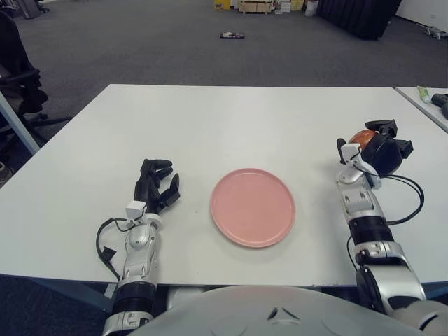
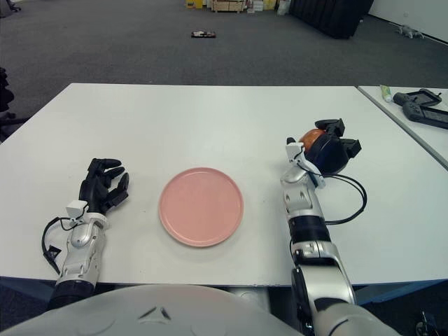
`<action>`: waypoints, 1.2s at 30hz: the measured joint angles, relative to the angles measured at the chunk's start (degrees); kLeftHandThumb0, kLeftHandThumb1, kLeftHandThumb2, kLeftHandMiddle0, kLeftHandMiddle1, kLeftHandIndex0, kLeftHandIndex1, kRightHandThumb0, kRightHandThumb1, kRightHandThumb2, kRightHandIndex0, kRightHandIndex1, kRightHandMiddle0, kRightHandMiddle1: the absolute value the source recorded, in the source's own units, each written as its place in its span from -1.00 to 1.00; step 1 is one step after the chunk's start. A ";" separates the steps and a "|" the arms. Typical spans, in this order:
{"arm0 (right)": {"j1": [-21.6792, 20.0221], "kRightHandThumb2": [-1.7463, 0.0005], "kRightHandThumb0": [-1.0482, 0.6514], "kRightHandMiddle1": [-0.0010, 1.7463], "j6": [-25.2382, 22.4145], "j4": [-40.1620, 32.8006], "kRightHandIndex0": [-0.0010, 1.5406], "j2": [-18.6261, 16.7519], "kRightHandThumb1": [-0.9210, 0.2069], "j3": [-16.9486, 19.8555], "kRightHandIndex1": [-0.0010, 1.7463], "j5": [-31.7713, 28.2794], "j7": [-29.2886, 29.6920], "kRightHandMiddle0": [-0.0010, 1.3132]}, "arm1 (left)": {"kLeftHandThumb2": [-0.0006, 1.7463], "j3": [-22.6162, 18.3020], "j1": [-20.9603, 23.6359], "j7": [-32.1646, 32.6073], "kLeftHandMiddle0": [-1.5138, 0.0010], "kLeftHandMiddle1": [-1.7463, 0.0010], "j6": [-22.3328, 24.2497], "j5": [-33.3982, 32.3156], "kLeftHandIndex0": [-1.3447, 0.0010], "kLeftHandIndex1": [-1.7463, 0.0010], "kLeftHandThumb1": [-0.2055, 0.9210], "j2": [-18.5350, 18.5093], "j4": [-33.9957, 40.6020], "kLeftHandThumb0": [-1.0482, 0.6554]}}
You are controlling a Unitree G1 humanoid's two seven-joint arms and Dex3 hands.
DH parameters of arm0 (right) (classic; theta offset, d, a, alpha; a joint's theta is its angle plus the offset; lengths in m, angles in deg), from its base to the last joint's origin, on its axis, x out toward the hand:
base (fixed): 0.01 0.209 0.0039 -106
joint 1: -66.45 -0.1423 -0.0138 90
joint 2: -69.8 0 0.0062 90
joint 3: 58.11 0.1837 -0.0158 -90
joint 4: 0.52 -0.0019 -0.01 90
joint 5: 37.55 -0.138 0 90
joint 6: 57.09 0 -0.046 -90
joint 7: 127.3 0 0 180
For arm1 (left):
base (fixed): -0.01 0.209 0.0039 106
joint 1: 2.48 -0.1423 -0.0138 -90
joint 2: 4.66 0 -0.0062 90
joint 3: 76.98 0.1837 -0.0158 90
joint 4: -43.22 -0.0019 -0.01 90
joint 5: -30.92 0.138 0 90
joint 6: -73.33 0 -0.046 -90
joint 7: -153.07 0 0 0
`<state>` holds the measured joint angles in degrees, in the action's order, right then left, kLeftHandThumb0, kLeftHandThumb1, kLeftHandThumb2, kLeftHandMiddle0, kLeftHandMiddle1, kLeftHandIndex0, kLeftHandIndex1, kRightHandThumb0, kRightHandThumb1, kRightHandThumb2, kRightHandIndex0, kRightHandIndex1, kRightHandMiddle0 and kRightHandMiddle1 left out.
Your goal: Put the apple into the plate.
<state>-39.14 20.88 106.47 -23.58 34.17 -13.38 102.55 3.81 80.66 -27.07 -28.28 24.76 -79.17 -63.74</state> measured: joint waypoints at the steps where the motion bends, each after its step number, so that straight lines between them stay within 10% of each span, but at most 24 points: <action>1: 0.62 -0.72 0.22 0.61 0.62 -1.34 0.04 -0.01 0.53 -0.13 1.00 0.14 -0.42 0.16 | -0.16 -0.01 0.00 0.04 0.36 -0.58 0.00 0.00 0.62 -1.00 0.61 0.00 0.00 0.23; 11: 4.50 -0.73 0.22 0.62 9.73 -11.05 0.05 -0.44 0.54 -1.84 1.00 0.05 -7.82 0.15 | -0.13 0.03 0.04 0.11 0.34 -0.58 -0.01 0.08 0.60 -1.00 0.57 0.03 -0.04 0.23; 36: 16.55 -0.61 0.22 0.81 15.68 -29.98 -0.23 -2.65 0.33 -14.29 0.90 -5.22 -40.67 0.13 | -0.12 0.14 0.03 0.55 0.35 -0.59 0.50 -0.15 0.60 -1.00 0.57 0.30 0.46 0.23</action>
<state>-22.59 36.57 76.50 -26.24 19.88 -18.59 61.88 3.95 80.69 -26.52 -27.78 24.61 -78.87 -63.28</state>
